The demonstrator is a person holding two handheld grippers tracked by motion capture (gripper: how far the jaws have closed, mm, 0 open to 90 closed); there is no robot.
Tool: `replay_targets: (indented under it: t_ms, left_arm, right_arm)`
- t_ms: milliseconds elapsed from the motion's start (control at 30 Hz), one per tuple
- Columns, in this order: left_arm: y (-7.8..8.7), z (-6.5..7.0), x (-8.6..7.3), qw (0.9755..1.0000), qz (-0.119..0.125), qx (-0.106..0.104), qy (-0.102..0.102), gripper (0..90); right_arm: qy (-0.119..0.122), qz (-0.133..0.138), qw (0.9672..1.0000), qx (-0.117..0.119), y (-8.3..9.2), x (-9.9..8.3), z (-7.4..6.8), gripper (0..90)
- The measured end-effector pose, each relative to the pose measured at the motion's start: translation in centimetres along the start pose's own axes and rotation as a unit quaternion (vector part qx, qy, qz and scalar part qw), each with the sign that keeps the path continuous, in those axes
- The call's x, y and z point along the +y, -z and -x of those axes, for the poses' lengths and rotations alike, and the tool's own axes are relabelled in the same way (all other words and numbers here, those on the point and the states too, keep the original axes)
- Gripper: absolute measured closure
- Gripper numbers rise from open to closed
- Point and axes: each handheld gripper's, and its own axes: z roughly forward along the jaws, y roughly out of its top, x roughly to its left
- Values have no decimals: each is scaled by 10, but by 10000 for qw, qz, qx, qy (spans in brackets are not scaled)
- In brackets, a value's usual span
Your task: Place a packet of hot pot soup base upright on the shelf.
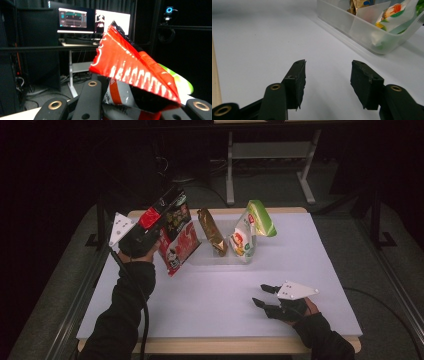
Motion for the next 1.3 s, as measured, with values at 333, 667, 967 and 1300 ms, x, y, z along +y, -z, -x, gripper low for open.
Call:
replay_targets:
  t_ms: [333, 667, 967, 1300]
  left_arm:
    - [-47, 7, -3, 9981, -135, 551, 248, 772]
    - [-89, 26, -12, 9952, -272, 934, -41, 770]
    - [-105, 24, -48, 9952, -101, 963, 107, 761]
    - [-102, 26, -68, 9968, -231, 735, -224, 756]
  right_arm:
    - [34, -5, 10000, 1, 2, -2, 1, 448]
    - [131, -19, 9999, 54, 0, -1, -3, 445]
    - [203, 1, 9998, 72, 1, -2, -3, 464]
    - [217, 35, 9997, 70, 2, 0, -3, 457]
